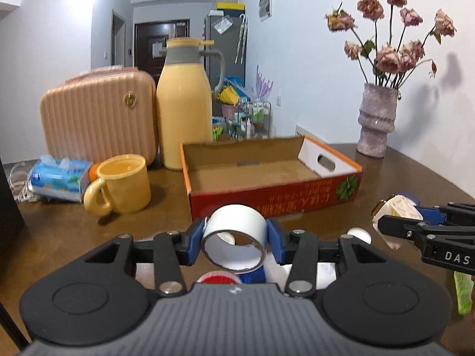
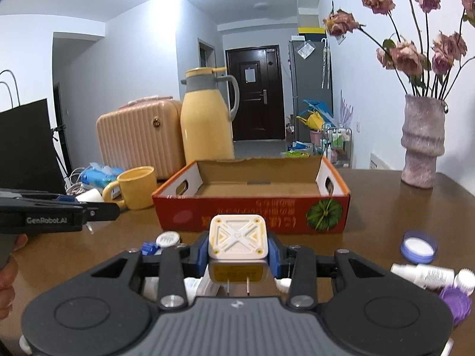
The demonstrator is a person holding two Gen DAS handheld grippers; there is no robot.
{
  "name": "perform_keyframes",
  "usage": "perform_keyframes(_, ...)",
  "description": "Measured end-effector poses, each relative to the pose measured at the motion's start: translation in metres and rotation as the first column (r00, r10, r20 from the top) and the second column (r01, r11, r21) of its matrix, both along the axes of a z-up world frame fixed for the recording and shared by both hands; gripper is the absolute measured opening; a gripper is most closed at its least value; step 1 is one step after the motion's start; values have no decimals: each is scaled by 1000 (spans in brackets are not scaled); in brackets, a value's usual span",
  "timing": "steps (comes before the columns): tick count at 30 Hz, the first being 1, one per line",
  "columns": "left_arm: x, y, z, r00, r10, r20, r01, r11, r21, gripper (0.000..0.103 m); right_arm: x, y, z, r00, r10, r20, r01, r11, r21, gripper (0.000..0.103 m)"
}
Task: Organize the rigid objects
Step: 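Carry the tape roll and plug adapter over the cardboard box with both tools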
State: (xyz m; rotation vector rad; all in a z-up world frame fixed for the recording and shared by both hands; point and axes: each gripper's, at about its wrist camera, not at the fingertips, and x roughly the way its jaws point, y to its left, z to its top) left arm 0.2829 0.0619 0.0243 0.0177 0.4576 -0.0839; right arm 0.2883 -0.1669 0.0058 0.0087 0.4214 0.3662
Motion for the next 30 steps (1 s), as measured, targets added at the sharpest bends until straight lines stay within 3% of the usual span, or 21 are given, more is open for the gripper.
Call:
perform_keyframes(5, 10, -7, 19, 999, 3, 43, -3, 1000, 2, 46, 21, -3, 13, 1000, -17, 7, 17, 1000, 4, 38)
perform_keyframes(12, 37, -16, 33, 999, 5, 41, -5, 1000, 0, 46, 51, -1, 26, 999, -36, 9, 36, 999, -10, 38)
perform_keyframes(30, 148, -29, 22, 997, 64, -38, -63, 998, 23, 46, 144, 18, 29, 999, -36, -37, 34, 998, -58, 38)
